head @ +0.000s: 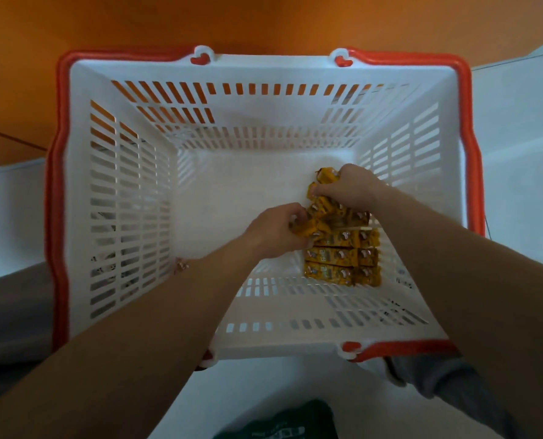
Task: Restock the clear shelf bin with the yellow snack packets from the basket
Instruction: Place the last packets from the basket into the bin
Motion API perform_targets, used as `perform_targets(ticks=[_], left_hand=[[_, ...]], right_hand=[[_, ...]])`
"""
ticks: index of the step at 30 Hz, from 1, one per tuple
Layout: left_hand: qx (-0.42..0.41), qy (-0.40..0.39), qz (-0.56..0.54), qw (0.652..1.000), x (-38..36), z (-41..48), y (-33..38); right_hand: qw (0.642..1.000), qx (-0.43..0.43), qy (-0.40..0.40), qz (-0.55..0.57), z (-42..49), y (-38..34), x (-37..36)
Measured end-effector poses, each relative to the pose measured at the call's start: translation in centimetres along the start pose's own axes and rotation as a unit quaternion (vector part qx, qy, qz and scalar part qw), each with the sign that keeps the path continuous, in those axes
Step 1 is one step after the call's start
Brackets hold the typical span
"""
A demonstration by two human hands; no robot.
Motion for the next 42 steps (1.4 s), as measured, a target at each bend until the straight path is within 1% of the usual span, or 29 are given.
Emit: perform_targets(ticks=[2, 4, 6, 8, 10, 12, 16, 18, 22, 25, 28, 34, 37, 39, 42], left_hand=[[0.012, 0.018, -0.034, 0.999, 0.0, 0.3, -0.1], [0.016, 0.055, -0.099, 0.993, 0.5, 0.5, 0.0], [0.015, 0.106, -0.149, 0.983, 1.4, 0.7, 0.3], [0.015, 0.137, -0.185, 0.973, 2.4, 0.7, 0.9], [0.022, 0.145, -0.224, 0.964, 3.2, 0.5, 1.5], [0.023, 0.151, -0.259, 0.954, 4.0, 0.2, 2.0], [0.049, 0.145, -0.367, 0.918, 5.0, -0.9, 3.4], [0.049, 0.135, -0.387, 0.911, 5.6, -1.7, 4.5], [0.030, 0.107, -0.397, 0.911, 7.1, -4.5, 7.9], [0.013, 0.095, -0.385, 0.918, 8.3, -7.9, 11.0], [-0.017, 0.101, -0.351, 0.931, 10.3, -11.7, 14.7], [-0.124, 0.114, -0.377, 0.911, 15.0, -19.3, 24.6], [-0.163, 0.105, -0.379, 0.905, 16.9, -22.8, 27.8], [-0.170, 0.108, -0.379, 0.903, 18.0, -24.8, 28.8], [-0.184, 0.112, -0.364, 0.906, 19.0, -26.9, 29.0]], right_hand=[[0.999, -0.010, 0.008, 0.051, 0.0, 0.1, 0.2], [0.990, -0.025, 0.008, 0.137, -0.2, 0.1, 0.5], [0.969, -0.048, -0.006, 0.241, -0.5, -0.1, 0.5], [0.939, -0.057, -0.020, 0.338, -0.9, -0.6, 0.4], [0.914, -0.047, -0.022, 0.403, -1.1, -1.4, 0.5], [0.898, -0.032, -0.025, 0.438, -1.5, -2.3, 0.6], [0.882, -0.018, -0.026, 0.470, -3.3, -3.9, 0.5], [0.876, -0.013, -0.019, 0.482, -4.6, -4.5, 0.7], [0.861, 0.019, -0.025, 0.508, -8.4, -5.3, 2.1], [0.863, 0.061, -0.024, 0.500, -12.1, -6.4, 3.9], [0.864, 0.095, 0.019, 0.495, -16.3, -8.4, 7.5], [0.831, 0.197, 0.079, 0.515, -25.4, -13.9, 16.9], [0.809, 0.232, 0.104, 0.530, -29.3, -15.5, 20.0], [0.798, 0.247, 0.100, 0.541, -31.1, -16.2, 21.0], [0.781, 0.274, 0.051, 0.559, -32.6, -17.3, 21.2]])
Point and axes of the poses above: each hand's wrist, its own z-axis towards the middle knuckle, its own x-axis out of the back of the hand, y = z × x, the point moved 6 cm from there along z, towards the middle knuckle, and after that the axes turned 1 degree about -z, right-handed, at the moved point
